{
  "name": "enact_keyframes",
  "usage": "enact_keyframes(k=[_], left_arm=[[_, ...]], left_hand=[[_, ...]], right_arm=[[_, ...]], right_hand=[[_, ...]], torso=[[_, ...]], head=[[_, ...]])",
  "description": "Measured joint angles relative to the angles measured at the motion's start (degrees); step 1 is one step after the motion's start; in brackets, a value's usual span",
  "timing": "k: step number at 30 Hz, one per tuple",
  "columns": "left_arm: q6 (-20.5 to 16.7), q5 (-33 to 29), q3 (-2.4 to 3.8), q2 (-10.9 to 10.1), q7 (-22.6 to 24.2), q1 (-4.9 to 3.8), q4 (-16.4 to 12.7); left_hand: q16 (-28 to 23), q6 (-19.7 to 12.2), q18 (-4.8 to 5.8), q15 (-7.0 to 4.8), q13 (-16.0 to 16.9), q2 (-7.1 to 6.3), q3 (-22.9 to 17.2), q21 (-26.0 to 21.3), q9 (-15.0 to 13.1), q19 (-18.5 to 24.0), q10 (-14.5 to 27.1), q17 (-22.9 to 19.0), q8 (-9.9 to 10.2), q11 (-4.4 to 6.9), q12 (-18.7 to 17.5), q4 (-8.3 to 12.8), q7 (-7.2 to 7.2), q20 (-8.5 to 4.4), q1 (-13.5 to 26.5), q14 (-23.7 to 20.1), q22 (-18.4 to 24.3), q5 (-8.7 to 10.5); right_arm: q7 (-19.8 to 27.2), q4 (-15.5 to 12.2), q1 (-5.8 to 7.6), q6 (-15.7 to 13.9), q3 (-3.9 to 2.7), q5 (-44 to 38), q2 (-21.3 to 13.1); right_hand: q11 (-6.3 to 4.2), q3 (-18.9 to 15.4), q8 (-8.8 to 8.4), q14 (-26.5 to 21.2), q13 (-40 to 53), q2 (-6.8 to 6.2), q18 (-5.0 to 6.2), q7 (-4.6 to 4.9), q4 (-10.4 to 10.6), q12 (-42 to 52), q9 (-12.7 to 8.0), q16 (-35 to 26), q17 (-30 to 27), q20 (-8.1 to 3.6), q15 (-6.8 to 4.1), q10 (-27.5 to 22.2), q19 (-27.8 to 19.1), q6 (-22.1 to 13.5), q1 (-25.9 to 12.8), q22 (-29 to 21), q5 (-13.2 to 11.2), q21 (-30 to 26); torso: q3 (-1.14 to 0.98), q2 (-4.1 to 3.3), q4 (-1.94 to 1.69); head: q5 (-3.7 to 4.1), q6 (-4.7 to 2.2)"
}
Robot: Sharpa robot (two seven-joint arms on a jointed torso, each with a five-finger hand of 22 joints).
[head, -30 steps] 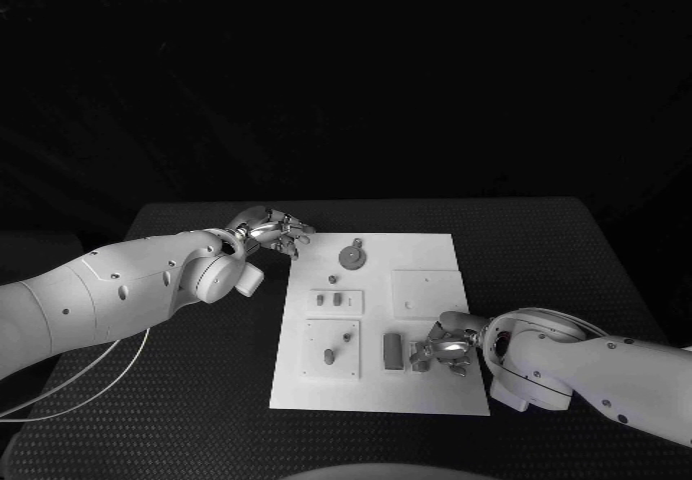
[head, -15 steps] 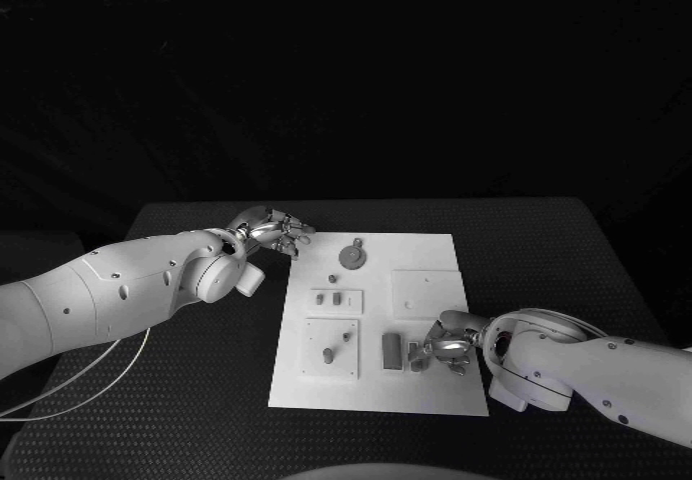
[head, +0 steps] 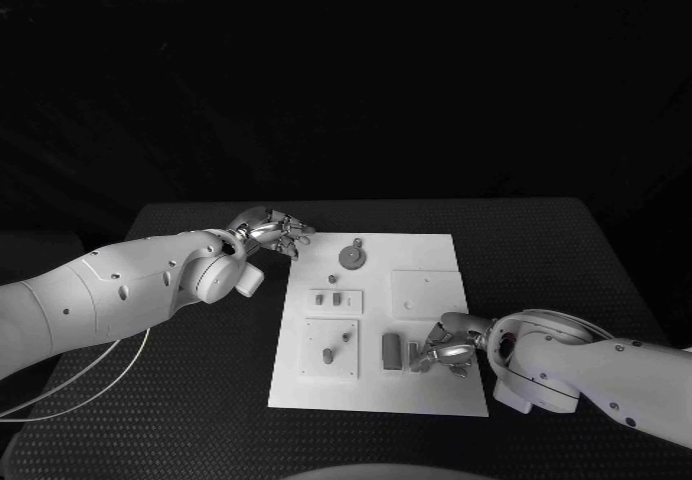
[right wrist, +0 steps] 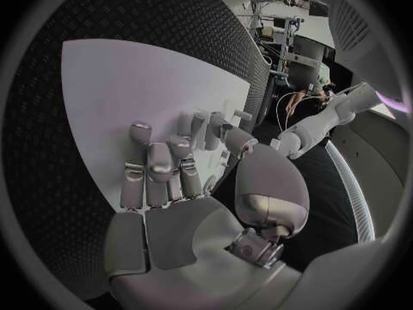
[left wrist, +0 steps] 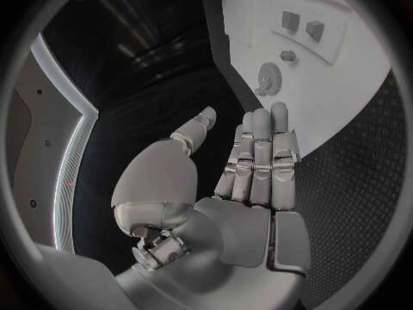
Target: Assemble the parts on the task board
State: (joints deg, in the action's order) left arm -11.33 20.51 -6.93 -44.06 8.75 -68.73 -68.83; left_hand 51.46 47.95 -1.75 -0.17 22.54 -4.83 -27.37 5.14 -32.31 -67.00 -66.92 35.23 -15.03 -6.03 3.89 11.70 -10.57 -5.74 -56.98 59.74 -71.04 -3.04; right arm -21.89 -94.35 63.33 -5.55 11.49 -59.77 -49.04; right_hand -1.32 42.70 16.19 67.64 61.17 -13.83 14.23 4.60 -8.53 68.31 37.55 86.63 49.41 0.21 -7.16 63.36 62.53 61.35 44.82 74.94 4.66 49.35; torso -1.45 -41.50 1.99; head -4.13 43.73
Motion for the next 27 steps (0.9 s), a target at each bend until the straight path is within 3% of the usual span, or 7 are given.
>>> enact_keyframes(k=[7,18,21,27], left_arm=[[0.0,0.0,0.00,0.0,0.0,0.00,0.0],[0.1,0.0,0.00,0.0,0.0,0.00,0.0],[0.1,0.0,0.00,0.0,0.0,0.00,0.0],[0.1,0.0,0.00,0.0,-0.1,0.00,0.0]], left_hand=[[0.0,0.0,0.01,0.00,0.0,0.00,0.0,0.0,0.0,-0.2,0.0,0.1,0.0,0.00,0.0,0.0,0.00,-0.19,0.0,0.0,-0.1,0.00],[0.0,0.0,0.00,0.00,0.0,0.00,0.0,0.0,0.0,-0.2,0.0,0.1,0.0,0.01,0.0,0.0,0.00,-0.18,0.0,0.0,0.0,0.00],[0.0,0.0,0.00,0.00,0.0,0.00,0.0,0.0,0.0,-0.2,0.0,0.0,0.0,0.02,0.0,0.0,0.00,-0.18,0.0,0.0,0.0,0.00],[0.0,0.0,0.01,0.00,0.0,0.00,0.0,0.0,0.0,-0.2,0.0,0.0,0.0,0.02,0.0,0.0,0.01,-0.18,0.0,0.0,-0.1,0.00]], right_arm=[[1.4,0.0,0.00,1.7,0.00,-2.1,-0.2],[1.9,0.4,0.00,2.2,0.00,-4.1,0.3],[1.7,0.6,0.00,2.2,0.00,-4.3,0.5],[0.9,0.8,0.00,1.9,-0.01,-4.7,0.9]], right_hand=[[0.00,-0.4,0.48,0.0,-0.1,-0.70,0.01,0.00,-1.3,0.2,0.2,0.0,0.0,0.00,0.01,0.0,0.0,0.0,4.1,0.0,0.0,0.0],[-0.14,-1.0,0.65,0.0,-0.2,0.14,0.00,-0.01,-0.5,0.2,0.3,0.0,0.0,-0.03,0.04,0.1,0.0,0.0,5.9,0.0,0.0,0.0],[-0.33,-1.3,0.77,0.0,-0.3,1.11,0.00,-0.04,0.4,0.2,0.3,0.0,0.0,-0.22,0.05,0.3,0.2,0.0,5.5,0.0,0.0,0.0],[-0.47,-2.3,1.00,0.3,-0.3,5.56,0.00,-0.25,-0.2,0.4,0.3,0.0,0.0,-0.22,-0.17,0.5,0.2,0.3,5.4,0.0,0.0,0.0]], torso=[[-0.01,-0.01,0.03],[-0.02,-0.01,0.02],[0.02,-0.02,0.00],[0.03,-0.02,-0.03]], head=[[-0.01,-0.01],[0.01,0.07],[0.03,0.09],[0.04,0.22]])
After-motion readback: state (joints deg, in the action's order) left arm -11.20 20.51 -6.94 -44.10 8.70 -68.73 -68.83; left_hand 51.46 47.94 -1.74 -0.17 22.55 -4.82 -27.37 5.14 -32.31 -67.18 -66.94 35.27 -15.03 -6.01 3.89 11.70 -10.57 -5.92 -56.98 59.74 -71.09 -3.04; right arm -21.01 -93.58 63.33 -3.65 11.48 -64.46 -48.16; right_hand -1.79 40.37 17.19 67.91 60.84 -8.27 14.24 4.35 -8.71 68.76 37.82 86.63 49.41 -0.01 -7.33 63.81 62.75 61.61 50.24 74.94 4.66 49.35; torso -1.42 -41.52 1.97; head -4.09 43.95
